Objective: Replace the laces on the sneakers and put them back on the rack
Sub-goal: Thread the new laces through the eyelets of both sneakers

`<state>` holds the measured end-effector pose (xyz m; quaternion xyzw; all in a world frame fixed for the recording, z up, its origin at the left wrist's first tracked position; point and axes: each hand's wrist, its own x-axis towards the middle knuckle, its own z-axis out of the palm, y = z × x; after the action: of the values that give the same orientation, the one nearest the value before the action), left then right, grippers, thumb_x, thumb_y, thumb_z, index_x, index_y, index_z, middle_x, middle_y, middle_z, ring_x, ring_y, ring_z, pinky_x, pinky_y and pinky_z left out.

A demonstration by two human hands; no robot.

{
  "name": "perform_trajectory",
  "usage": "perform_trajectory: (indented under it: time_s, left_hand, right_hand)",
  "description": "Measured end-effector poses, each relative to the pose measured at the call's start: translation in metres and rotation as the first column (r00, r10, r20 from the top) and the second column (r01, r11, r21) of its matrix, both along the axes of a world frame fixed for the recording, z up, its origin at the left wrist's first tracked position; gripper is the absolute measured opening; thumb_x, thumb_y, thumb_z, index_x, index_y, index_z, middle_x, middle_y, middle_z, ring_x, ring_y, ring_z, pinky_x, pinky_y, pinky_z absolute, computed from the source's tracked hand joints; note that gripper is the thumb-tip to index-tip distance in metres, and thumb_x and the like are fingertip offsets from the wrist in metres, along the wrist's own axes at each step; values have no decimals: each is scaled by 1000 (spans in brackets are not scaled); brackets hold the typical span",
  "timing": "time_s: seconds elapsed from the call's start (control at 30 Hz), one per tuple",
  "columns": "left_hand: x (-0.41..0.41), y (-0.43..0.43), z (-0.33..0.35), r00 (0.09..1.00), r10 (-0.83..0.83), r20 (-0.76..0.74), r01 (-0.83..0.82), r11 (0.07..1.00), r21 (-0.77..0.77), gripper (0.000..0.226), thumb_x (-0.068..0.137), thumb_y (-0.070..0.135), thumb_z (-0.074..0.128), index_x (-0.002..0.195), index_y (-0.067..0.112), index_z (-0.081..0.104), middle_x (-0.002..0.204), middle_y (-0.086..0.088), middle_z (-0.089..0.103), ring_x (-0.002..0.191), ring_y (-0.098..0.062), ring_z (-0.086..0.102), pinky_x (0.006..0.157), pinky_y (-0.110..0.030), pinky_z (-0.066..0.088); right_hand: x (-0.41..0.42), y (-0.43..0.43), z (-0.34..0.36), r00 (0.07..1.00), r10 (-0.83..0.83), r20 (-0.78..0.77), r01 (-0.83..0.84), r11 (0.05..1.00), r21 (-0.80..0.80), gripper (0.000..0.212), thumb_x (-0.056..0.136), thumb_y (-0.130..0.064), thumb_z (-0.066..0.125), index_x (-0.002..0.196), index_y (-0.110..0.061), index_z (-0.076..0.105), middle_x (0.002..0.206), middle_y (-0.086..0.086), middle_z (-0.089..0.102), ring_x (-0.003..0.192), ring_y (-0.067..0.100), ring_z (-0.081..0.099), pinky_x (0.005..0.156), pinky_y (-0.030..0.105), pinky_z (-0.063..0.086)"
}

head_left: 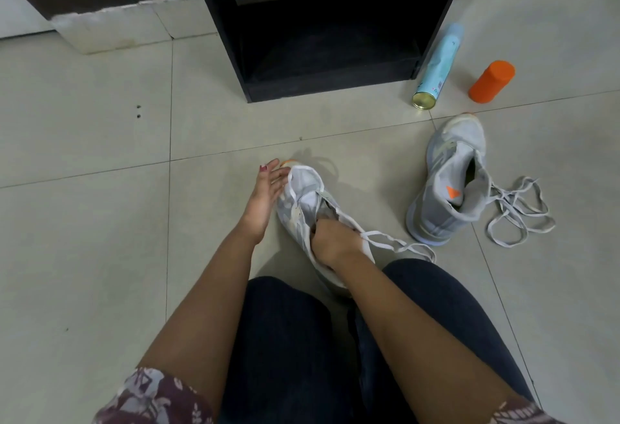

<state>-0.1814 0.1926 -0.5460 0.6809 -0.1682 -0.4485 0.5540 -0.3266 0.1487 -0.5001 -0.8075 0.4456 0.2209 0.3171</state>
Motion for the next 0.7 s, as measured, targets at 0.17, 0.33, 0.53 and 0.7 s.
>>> perform_trajectory:
  time_s: [0.17, 0.33, 0.53, 0.7]
  left_hand:
    - [-10, 0, 1, 999, -1, 44, 3, 999, -35, 53, 104, 33, 7, 139, 8, 38, 126, -3, 52, 108, 3, 52, 83, -4, 42]
    - [-17, 7, -6, 995, -46, 94, 50, 998, -47, 63, 101, 48, 14, 145, 6, 26, 140, -6, 42, 118, 8, 49, 98, -10, 38]
    - [-22, 7, -15, 960, -115, 254, 123, 992, -14, 96, 75, 88, 27, 142, 19, 32, 148, -3, 37, 138, -11, 34, 118, -33, 24]
    - [-27, 10, -6, 895, -211, 394, 216, 976, 33, 69, 94, 61, 31, 143, 12, 35, 151, 1, 31, 138, -3, 27, 119, -30, 20]
  right_hand:
    - [3, 0, 4, 999, 0, -50, 2, 999, 34, 40, 102, -20, 31, 140, -10, 39, 136, 10, 52, 125, 29, 50, 102, 35, 38]
    - [-8, 3, 17, 946, 283, -156, -301, 948, -101, 39, 100, -16, 36, 138, -12, 43, 135, 9, 51, 119, 31, 52, 86, 39, 45]
    - [-51, 23, 29, 911, 336, -240, -377, 914, -151, 35, 98, -16, 39, 132, -7, 43, 123, 9, 56, 108, 27, 57, 67, 32, 35]
    - [-54, 30, 41, 951, 264, -160, -287, 947, -145, 36, 100, -24, 39, 133, -10, 42, 119, 8, 61, 106, 29, 60, 70, 31, 38]
